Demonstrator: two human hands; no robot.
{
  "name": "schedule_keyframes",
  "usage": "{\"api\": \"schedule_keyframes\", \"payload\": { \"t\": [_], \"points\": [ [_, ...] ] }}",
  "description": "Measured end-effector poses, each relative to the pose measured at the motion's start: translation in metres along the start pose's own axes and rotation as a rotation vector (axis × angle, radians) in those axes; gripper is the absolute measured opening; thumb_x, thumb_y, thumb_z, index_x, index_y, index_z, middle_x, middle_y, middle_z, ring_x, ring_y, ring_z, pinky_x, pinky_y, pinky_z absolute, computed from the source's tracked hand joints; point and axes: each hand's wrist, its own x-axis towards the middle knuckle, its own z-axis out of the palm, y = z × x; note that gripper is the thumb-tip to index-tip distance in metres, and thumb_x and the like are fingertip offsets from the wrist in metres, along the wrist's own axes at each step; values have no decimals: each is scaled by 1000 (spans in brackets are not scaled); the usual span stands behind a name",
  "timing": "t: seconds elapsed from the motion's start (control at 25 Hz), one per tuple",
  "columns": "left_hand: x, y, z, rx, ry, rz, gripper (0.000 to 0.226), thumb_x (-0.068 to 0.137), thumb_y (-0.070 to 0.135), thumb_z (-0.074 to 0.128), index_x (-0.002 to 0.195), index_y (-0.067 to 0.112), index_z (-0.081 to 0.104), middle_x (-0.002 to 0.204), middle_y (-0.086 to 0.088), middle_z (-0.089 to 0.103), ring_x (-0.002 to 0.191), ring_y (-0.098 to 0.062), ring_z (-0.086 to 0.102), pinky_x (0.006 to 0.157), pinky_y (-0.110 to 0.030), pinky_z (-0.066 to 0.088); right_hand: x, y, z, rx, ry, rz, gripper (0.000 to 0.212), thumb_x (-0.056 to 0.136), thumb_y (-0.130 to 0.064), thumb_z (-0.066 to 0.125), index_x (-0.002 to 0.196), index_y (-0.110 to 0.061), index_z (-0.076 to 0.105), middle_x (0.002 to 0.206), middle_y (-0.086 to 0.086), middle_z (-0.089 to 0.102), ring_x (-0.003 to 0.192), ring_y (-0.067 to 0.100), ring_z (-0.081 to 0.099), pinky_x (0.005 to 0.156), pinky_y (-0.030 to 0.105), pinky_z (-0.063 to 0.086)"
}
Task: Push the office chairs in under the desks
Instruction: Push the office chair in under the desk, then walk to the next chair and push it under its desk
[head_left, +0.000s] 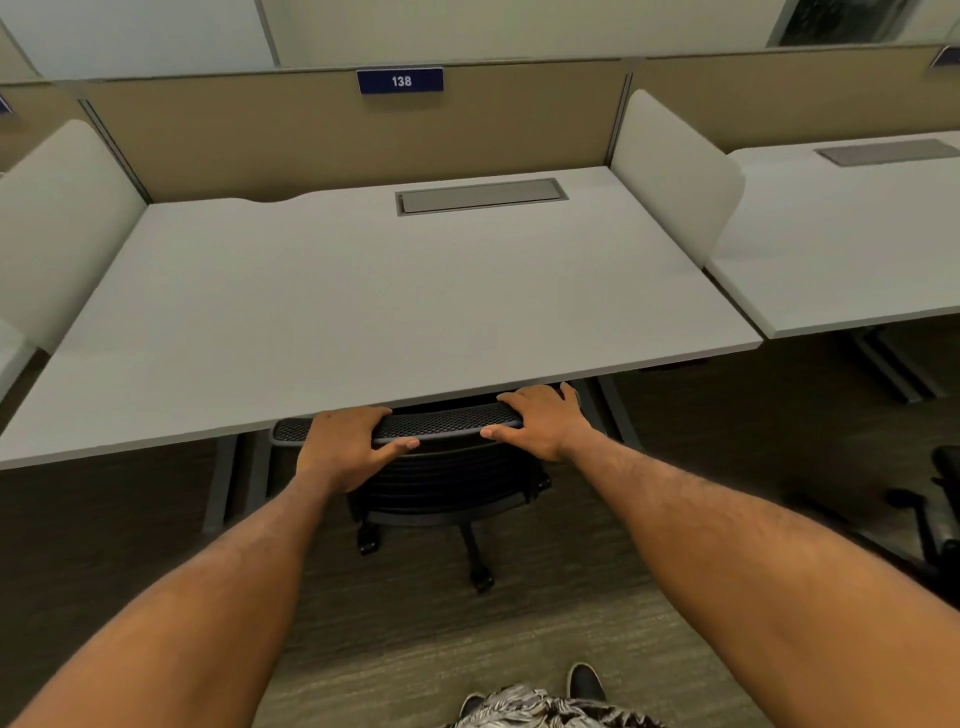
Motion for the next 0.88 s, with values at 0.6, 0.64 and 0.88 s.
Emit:
{"api": "schedule_keyframes", "payload": {
  "t": [0.6,0.64,0.88],
  "points": [
    [44,220,39,143,-243,599,114,76,96,26,162,25,2,169,-7,-13,154,-25,-14,125,-50,-8,-170,90,48,224,-31,583,121,76,-87,50,162,-18,1,170,8,1,157,25,-1,125,57,3],
    [42,240,45,167,-260,659,115,75,97,22,162,25,3,169,-8,-11,154,-24,-14,124,-50,-11,-189,97,56,237,-42,624,121,76,-87,50,162,-17,2,170,8,3,157,25,0,125,56,3],
    [3,360,77,157,-416,888,129,59,103,14,162,25,12,170,-6,3,156,-22,-5,123,-51,-9,-309,142,98,301,-44,842,121,76,-88,49,162,-15,6,170,9,7,157,26,4,125,54,5]
  ]
}}
